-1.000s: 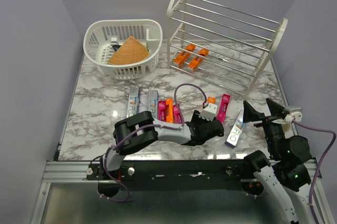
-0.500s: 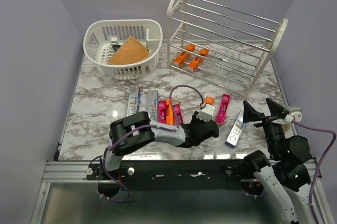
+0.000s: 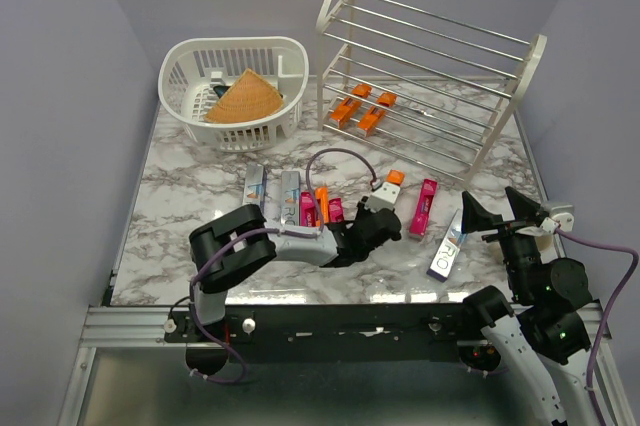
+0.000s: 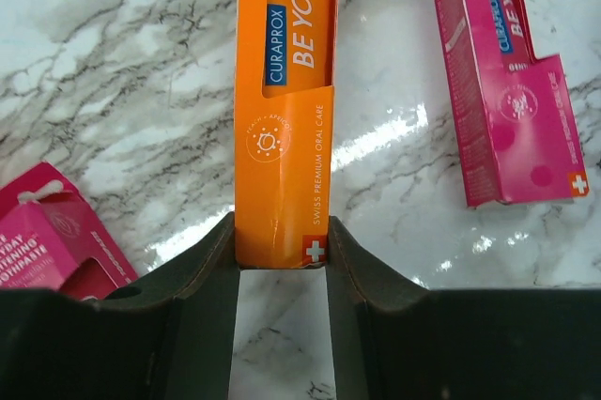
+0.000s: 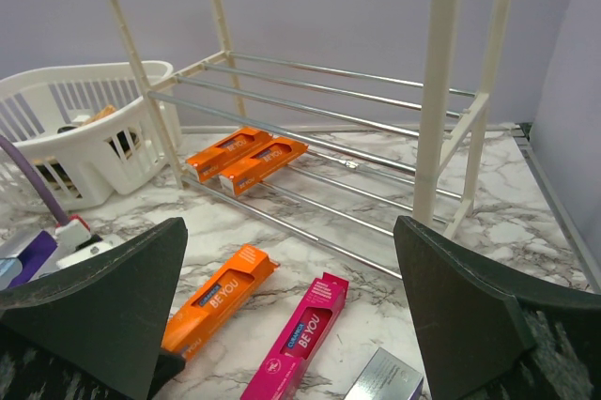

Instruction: Place and organize the toothpastes onto the shelf

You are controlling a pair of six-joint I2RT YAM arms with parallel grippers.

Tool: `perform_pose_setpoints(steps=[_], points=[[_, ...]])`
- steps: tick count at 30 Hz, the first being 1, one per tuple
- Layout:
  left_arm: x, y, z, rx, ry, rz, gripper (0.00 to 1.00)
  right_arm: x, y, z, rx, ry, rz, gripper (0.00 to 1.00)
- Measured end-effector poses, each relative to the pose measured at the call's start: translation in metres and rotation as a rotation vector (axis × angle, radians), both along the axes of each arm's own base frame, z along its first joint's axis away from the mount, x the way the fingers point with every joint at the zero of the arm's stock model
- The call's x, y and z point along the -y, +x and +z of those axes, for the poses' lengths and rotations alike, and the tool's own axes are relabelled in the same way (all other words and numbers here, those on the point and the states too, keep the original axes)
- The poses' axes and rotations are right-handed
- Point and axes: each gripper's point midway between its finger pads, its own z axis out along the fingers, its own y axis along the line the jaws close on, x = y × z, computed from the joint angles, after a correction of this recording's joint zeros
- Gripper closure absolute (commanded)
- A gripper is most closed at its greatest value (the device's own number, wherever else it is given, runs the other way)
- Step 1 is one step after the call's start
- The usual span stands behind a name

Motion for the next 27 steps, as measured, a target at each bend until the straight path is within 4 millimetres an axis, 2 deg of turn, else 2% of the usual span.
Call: perform_pose_setpoints(steps=[6,10,15,18,22,27], points=[[-0.009,0.033,0.01,0.008,-0.008,-0.003,0.63,0.0,0.0,0.0,0.0,0.0,0.0,0.0],[-0.011,0.065,0.026,0.022,-0.031,-0.003,0.63,0.0,0.0,0.0,0.0,0.0,0.0,0.0],[-0.001,0.11,0.054,0.07,-0.077,-0.009,0.63,0.0,0.0,0.0,0.0,0.0,0.0,0.0],[0.015,0.136,0.065,0.097,-0.093,-0.028,0.63,0.0,0.0,0.0,0.0,0.0,0.0,0.0],[0.032,0.159,0.068,0.105,-0.097,-0.056,0.63,0.0,0.0,0.0,0.0,0.0,0.0,0.0],[0.041,0.177,0.056,0.092,-0.093,-0.067,0.63,0.0,0.0,0.0,0.0,0.0,0.002,0.0]])
